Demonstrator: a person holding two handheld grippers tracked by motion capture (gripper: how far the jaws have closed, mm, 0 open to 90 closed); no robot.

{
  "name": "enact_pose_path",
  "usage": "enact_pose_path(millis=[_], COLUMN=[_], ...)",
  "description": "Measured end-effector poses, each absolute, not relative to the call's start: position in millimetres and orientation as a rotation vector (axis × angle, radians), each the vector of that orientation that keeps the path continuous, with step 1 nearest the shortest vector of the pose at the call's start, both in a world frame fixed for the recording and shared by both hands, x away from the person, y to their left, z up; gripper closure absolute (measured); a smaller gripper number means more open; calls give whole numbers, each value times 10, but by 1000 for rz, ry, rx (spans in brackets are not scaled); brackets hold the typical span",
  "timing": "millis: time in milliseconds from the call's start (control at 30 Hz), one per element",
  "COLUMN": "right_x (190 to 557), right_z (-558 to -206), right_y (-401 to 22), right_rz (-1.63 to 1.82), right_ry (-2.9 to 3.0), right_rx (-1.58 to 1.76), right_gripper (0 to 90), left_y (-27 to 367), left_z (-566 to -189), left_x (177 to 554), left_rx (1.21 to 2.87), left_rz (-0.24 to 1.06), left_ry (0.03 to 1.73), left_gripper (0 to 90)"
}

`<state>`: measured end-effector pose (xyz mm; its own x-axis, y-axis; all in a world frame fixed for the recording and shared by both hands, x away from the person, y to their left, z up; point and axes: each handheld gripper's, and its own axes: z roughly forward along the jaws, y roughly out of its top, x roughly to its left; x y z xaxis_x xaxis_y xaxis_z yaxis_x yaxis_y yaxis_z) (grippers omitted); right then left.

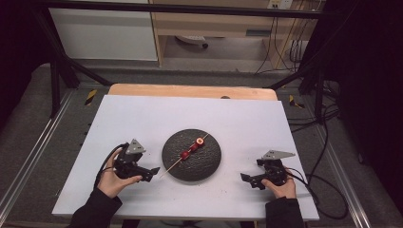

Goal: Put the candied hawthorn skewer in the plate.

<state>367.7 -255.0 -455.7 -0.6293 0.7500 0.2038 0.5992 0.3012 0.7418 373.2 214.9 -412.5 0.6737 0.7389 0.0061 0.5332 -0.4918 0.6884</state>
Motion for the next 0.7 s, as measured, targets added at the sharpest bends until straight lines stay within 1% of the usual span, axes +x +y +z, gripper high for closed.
enact_pose_path(millis=[300, 533, 700], right_x=[3676, 3675, 3675], right_z=[-4557, -4558, -4563], right_y=[-2551, -2550, -2549], right_rz=[1230, 1230, 1227], right_ry=[2384, 2384, 2388], right_rx=[1249, 1249, 1245], right_gripper=[22, 21, 21], left_y=[2426, 2655, 2755], left_z=[-4295, -4427, -4520], left_x=[3640, 3548, 3505], left_rx=[2166, 2106, 2110], left_rz=[410, 411, 402], left_ry=[997, 1002, 1005], left_gripper=[28, 41, 50])
